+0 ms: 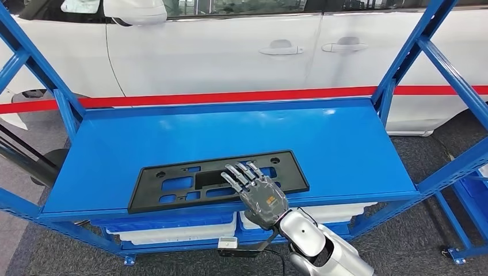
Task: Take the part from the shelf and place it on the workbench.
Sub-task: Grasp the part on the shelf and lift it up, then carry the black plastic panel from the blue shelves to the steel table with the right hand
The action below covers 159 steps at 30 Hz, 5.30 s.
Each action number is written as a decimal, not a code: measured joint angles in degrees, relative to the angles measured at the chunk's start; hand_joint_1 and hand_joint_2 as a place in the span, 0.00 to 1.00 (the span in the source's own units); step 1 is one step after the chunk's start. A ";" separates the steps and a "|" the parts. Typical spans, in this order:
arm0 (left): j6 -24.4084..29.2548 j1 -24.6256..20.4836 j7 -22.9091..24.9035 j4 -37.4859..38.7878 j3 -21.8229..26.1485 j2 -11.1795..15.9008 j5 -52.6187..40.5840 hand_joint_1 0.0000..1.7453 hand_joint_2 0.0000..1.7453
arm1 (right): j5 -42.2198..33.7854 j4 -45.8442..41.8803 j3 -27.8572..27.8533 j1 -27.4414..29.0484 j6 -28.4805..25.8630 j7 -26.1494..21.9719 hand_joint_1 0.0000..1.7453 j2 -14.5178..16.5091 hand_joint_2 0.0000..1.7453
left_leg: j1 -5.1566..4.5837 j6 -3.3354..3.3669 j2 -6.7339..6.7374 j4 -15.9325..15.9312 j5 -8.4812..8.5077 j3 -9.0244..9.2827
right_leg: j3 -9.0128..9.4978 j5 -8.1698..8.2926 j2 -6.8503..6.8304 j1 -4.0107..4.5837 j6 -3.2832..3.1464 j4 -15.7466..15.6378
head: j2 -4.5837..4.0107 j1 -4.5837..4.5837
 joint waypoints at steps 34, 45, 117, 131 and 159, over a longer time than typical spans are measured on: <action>0.60 -4.19 -2.59 4.42 5.10 0.29 -5.70 0.00 0.00 | -11.03 17.83 5.36 -8.93 5.24 2.10 1.00 9.77 1.00 | -0.06 -1.24 0.10 -0.46 0.84 -0.52 | 2.35 -0.20 0.03 0.42 -1.34 -3.71 | 0.01 -0.02; 1.55 -4.01 -3.23 4.58 10.05 0.28 -5.00 0.00 0.00 | -59.79 -9.08 -10.20 4.45 3.77 -9.52 1.00 8.13 1.00 | 0.78 -2.71 0.27 5.74 -1.55 -2.23 | 4.48 -0.70 0.25 0.21 -2.35 -4.53 | 0.01 -0.11; 27.75 22.09 17.30 -18.97 -35.58 -0.03 49.13 0.00 0.00 | -80.83 -34.84 -27.17 43.49 13.51 -32.80 1.00 -3.60 1.00 | -0.34 1.42 1.46 -2.69 0.08 2.68 | -2.70 -9.09 -0.31 -0.26 1.13 9.68 | -0.07 -0.07; 28.79 24.67 18.46 -23.25 -37.25 -0.03 50.01 0.00 0.00 | -81.97 -35.01 -26.40 43.42 13.51 -32.29 1.00 -4.79 1.00 | 0.10 -2.40 0.93 10.22 -5.78 -6.87 | 7.49 -2.83 -0.78 -0.22 -2.12 -5.47 | -0.09 -0.22; 24.10 24.70 14.49 -24.88 -35.60 0.07 46.22 0.00 0.00 | -82.53 -34.98 -25.94 42.62 15.02 -31.15 1.00 -5.68 1.00 | 0.51 -2.73 5.42 2.94 0.33 -3.06 | 9.72 -5.24 -3.24 -0.91 -0.97 -4.81 | -0.11 -0.25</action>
